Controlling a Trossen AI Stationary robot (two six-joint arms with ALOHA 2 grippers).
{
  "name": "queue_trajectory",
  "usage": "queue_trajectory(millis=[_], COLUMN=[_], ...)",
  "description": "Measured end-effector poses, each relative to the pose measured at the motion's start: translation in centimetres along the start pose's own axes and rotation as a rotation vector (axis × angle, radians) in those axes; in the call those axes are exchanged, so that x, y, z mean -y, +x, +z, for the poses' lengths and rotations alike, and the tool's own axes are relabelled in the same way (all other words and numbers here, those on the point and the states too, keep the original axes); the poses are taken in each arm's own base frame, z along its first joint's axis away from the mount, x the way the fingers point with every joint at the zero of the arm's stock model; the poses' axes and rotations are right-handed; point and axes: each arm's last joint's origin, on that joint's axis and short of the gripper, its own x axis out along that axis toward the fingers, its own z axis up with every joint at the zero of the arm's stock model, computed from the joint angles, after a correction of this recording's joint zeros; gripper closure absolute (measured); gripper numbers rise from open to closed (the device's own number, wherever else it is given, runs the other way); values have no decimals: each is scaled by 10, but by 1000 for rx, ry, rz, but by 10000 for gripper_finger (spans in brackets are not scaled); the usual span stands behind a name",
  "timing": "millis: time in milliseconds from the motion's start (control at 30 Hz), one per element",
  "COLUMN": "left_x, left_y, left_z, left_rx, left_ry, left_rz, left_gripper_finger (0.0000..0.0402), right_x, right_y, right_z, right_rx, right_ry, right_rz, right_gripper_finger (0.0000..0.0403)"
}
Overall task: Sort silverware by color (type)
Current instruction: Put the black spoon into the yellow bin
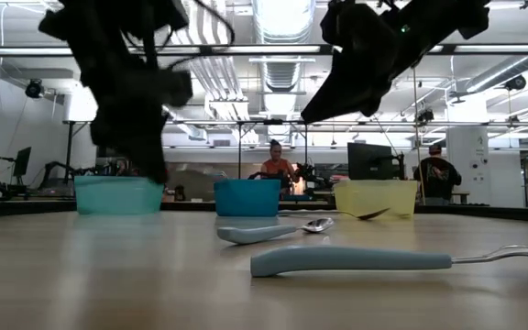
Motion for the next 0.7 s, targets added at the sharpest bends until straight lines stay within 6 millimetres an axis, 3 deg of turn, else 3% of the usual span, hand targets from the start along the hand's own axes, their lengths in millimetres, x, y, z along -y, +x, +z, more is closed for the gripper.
queue_trajectory(millis=[200,433,700], left_x=[4,17,26], left_y=[-38,-81,-104], left_z=[17,35,47], left_rx=[193,454,675], left_ry=[164,491,772], left_rz=[-157,-506,-809], left_gripper_finger=[400,401,401], right_x=[-2,-5,-21], right_y=[11,14,8], right_z=[-5,-6,0], right_rx=[-6,0,97], right_ry=[-2,-3,-35], right_rz=[1,9,74], right_gripper_finger=[339,339,339])
